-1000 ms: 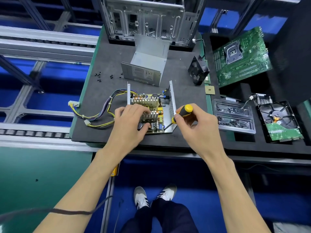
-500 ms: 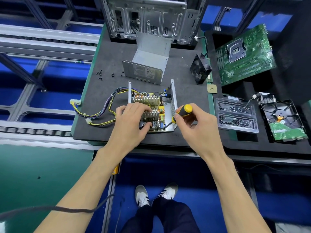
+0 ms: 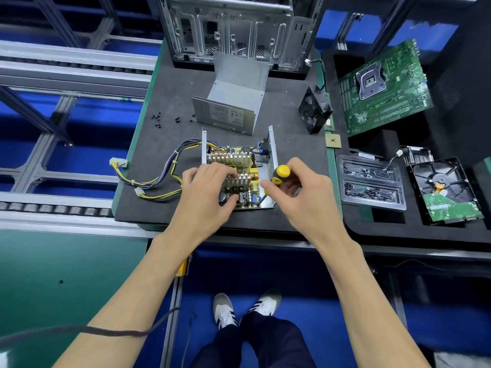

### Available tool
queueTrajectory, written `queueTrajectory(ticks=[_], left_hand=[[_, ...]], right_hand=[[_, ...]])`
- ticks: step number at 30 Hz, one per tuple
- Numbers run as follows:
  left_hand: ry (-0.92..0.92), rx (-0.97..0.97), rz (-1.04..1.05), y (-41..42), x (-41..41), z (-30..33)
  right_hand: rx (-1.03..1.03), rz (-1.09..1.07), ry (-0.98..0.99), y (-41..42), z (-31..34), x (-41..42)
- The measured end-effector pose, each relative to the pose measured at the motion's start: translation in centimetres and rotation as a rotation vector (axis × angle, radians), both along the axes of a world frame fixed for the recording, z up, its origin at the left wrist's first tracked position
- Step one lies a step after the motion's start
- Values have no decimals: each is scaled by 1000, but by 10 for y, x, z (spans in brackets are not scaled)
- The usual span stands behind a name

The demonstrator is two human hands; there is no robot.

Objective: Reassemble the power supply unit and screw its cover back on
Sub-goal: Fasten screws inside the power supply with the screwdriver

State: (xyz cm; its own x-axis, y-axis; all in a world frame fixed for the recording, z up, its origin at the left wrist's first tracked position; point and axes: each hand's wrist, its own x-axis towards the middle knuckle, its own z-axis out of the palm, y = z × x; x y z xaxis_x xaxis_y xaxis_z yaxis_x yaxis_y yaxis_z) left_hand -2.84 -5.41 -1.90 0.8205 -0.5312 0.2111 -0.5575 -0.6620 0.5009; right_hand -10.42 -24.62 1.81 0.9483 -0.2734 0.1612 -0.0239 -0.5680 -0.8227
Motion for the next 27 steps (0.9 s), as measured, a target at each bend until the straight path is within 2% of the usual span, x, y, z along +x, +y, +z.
queueTrajectory(ticks=[6, 9, 14, 19, 24, 27], left_hand=[[-28, 11, 10, 0, -2, 7], [-92, -106, 41, -5, -3, 24], [108, -324, -107, -24, -4, 69], [127, -245, -190, -32, 1, 83], [142, -239, -272, -29, 4, 86], [163, -198, -335, -27, 8, 89]], right_hand=[[-65, -50, -16, 6, -3, 11], [-85, -35, -26, 8, -2, 14], [-110, -14, -4, 13, -2, 19], [-154, -12, 67, 14, -1, 23], [32, 101, 83, 8, 4, 20], [28, 129, 79, 2, -2, 19]])
